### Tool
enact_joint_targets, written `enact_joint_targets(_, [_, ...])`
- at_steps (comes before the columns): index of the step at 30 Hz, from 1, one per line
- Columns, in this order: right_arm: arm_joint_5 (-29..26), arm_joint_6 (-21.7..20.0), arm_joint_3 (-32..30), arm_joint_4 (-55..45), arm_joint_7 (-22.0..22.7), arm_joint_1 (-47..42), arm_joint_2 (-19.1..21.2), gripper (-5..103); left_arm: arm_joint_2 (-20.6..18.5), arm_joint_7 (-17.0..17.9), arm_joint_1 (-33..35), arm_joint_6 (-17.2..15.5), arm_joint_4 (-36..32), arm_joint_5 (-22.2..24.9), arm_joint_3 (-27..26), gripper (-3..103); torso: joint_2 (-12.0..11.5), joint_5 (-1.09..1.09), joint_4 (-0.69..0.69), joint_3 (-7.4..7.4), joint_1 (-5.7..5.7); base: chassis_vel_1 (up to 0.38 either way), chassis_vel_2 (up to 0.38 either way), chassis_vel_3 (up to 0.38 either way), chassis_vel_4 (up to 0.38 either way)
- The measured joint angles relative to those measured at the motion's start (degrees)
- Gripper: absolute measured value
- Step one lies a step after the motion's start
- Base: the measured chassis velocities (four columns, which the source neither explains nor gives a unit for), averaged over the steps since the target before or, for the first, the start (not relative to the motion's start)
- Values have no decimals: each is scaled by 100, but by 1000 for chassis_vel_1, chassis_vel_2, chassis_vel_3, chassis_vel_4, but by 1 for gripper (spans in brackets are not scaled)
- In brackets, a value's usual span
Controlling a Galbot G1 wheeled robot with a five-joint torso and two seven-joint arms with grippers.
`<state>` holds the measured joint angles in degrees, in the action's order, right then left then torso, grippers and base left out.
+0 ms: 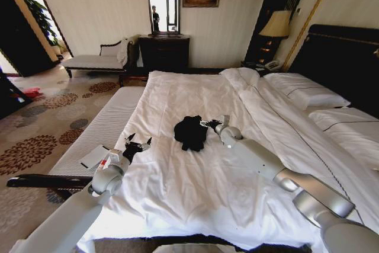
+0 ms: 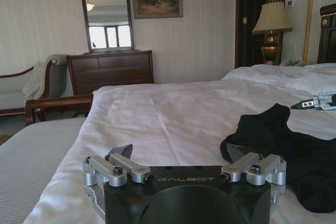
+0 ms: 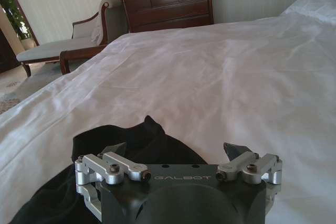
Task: Fold the clothes on the bed.
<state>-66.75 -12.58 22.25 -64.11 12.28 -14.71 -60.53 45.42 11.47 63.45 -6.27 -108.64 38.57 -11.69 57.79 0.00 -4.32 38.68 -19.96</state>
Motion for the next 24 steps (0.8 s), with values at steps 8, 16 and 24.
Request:
enact_joint_targets(8, [-231,-25,37,380,43,233,-327,100,0,-21,-32,14,76,-12,42,100,0,-1,0,0,0,0,0,0,0])
enact_joint_targets(16, [-118,-45,128,476,66,169,-370,100,8,-33,-16,32,81,-27,33,100,0,0,0,0,0,0,0,0,0])
enact_joint_targets(24, [-31,-34,141,658,67,174,-674,100,0,-36,-34,36,86,-39,44,100,0,-1,3,0,0,0,0,0,0])
